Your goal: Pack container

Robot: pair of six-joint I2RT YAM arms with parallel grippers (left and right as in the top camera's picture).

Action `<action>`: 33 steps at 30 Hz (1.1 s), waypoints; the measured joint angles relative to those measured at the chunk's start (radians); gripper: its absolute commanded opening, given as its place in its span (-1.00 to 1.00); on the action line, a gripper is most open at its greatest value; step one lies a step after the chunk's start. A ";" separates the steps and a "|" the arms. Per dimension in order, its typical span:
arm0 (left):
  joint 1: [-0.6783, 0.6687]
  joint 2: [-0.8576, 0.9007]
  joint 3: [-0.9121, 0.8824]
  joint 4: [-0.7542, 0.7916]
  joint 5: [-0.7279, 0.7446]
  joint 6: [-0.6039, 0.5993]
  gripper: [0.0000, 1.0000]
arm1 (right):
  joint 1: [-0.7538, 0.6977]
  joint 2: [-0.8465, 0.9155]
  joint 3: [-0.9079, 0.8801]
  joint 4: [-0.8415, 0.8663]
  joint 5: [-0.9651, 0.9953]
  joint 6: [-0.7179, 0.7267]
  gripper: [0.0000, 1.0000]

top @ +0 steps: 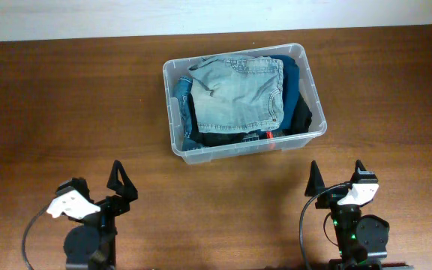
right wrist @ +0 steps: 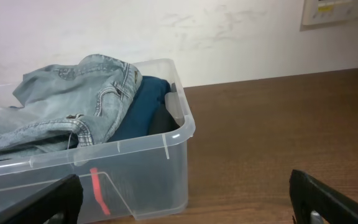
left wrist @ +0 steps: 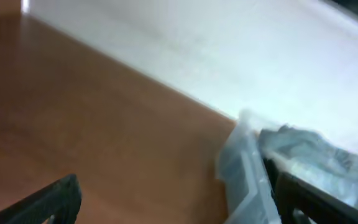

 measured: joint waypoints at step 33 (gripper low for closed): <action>0.061 -0.161 -0.243 0.138 0.139 0.373 0.99 | 0.000 0.000 0.000 0.000 0.000 0.000 0.97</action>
